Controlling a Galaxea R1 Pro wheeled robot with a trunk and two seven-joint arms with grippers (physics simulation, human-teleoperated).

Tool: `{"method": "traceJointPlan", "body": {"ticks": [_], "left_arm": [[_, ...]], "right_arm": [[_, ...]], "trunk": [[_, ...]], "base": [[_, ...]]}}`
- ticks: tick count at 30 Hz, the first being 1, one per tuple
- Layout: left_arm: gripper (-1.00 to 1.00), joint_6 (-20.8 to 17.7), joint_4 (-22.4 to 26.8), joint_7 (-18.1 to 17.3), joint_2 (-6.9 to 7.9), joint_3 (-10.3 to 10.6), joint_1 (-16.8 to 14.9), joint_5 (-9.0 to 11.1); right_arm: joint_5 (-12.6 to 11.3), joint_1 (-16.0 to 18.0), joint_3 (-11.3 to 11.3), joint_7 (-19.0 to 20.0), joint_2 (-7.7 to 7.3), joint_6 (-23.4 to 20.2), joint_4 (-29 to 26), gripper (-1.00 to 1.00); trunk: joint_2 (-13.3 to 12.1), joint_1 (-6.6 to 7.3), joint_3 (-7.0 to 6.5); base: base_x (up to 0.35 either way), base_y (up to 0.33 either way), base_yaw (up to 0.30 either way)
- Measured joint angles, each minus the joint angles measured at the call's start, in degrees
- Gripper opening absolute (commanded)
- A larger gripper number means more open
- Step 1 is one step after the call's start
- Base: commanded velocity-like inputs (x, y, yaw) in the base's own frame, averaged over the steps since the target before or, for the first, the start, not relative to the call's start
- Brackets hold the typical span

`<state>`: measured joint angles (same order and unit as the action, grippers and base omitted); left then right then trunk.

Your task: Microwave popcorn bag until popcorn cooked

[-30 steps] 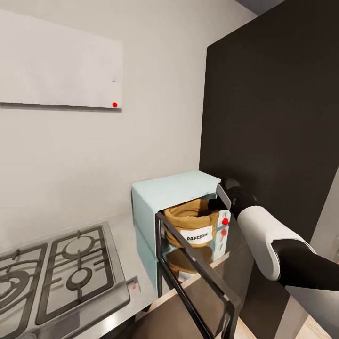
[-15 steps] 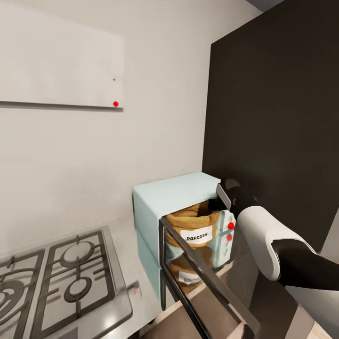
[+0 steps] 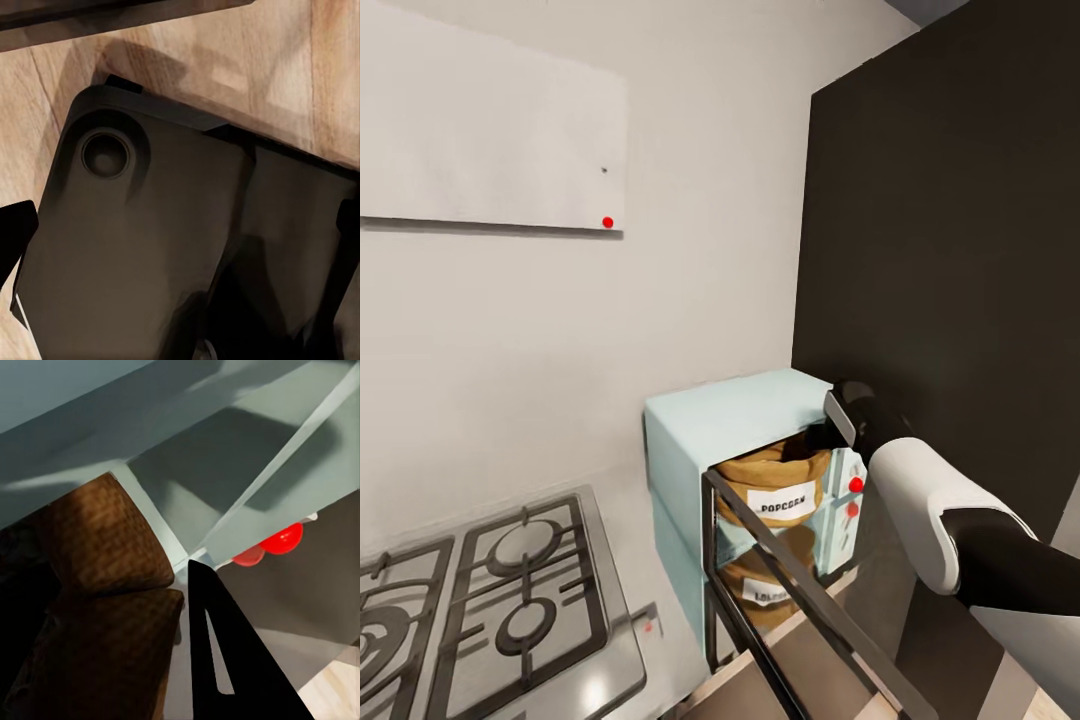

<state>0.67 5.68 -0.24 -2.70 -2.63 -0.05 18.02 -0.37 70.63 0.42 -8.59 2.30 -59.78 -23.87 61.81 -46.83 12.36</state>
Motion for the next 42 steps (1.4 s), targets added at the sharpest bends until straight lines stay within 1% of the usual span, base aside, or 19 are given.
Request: {"method": "traceJointPlan", "body": {"ticks": [13,15,16,18,23,27,28,31,32,33,37,38,39,40,42], "left_arm": [[1.00,-0.1,0.0,0.0,0.00,0.0,0.0,0.0],[1.00,0.0,0.1,0.0,0.00,-0.2,0.0,0.0],[1.00,0.0,0.0,0.0,0.00,-0.2,0.0,0.0],[1.00,0.0,0.0,0.0,0.00,-0.2,0.0,0.0],[1.00,0.0,-0.1,0.0,0.00,-0.2,0.0,0.0],[1.00,0.0,-0.1,0.0,0.00,-0.2,0.0,0.0],[1.00,0.0,-0.1,0.0,0.00,-0.2,0.0,0.0],[1.00,0.0,-0.1,0.0,0.00,-0.1,0.0,0.0],[1.00,0.0,-0.1,0.0,0.00,-0.1,0.0,0.0],[1.00,0.0,-0.2,0.0,0.00,-0.1,0.0,0.0],[1.00,0.0,-0.2,0.0,0.00,-0.1,0.0,0.0],[1.00,0.0,-0.2,0.0,0.00,-0.1,0.1,0.0],[1.00,0.0,-0.2,0.0,0.00,-0.1,0.0,0.0],[1.00,0.0,-0.2,0.0,0.00,-0.2,0.0,0.0],[1.00,0.0,-0.2,0.0,0.00,-0.2,0.0,0.0]], "right_arm": [[0.0,0.0,0.0,0.0,-0.02,0.0,0.1,-1.00],[-0.4,0.0,0.1,0.6,-0.67,0.0,-0.1,-1.00],[0.0,0.0,0.0,0.9,-1.00,0.0,-0.4,-1.00],[1.3,-0.1,-0.1,0.9,-0.71,0.0,-0.7,-1.00],[0.1,-0.1,-0.1,-0.7,-0.59,0.0,-0.7,-1.00],[0.2,-0.1,-0.2,-0.5,-0.58,0.0,-0.7,-1.00],[0.3,-0.1,-0.2,-0.5,-0.58,0.0,-0.7,1.00],[4.6,-0.1,0.0,-0.9,0.28,0.0,-1.0,1.00],[5.2,-0.1,-0.1,-0.9,0.40,0.0,-1.0,1.00],[2.1,-0.1,0.0,-0.5,-0.29,0.0,-0.8,1.00],[2.3,-0.1,0.0,-0.5,-0.23,0.0,-0.9,1.00],[2.3,-0.1,0.0,-0.5,0.10,0.0,-1.1,1.00],[0.4,-0.1,-0.1,-0.3,0.27,0.0,-1.4,1.00],[-0.4,-0.1,-0.2,-0.3,0.24,0.0,-1.4,1.00],[-0.4,-0.1,-0.2,-0.3,0.04,0.0,-1.4,1.00]], "trunk": [[0.0,0.01,0.00],[-0.5,0.02,0.02],[-0.5,0.01,0.00],[-0.5,0.01,0.02],[-0.5,0.01,0.02],[-0.5,0.01,0.02],[-0.5,0.01,0.02],[-0.5,0.01,0.02],[-0.5,0.02,0.02],[-0.5,0.01,0.02],[-0.5,0.00,0.02],[-0.5,-0.01,0.02],[-0.5,-0.02,0.01],[-0.5,-0.02,0.00],[-0.5,-0.01,0.00]], "base": [[0.002,0.001,0.000],[0.000,0.000,0.000],[0.000,0.000,0.000],[0.000,0.000,0.000],[0.000,0.000,0.000],[0.000,0.000,0.000],[0.000,0.000,0.000],[0.000,0.000,0.000],[0.000,0.000,0.000],[0.000,0.000,0.000],[-0.037,0.000,0.000],[-0.232,0.000,0.000],[-0.273,0.000,0.000],[-0.300,0.000,0.000],[-0.122,0.000,0.000]]}}
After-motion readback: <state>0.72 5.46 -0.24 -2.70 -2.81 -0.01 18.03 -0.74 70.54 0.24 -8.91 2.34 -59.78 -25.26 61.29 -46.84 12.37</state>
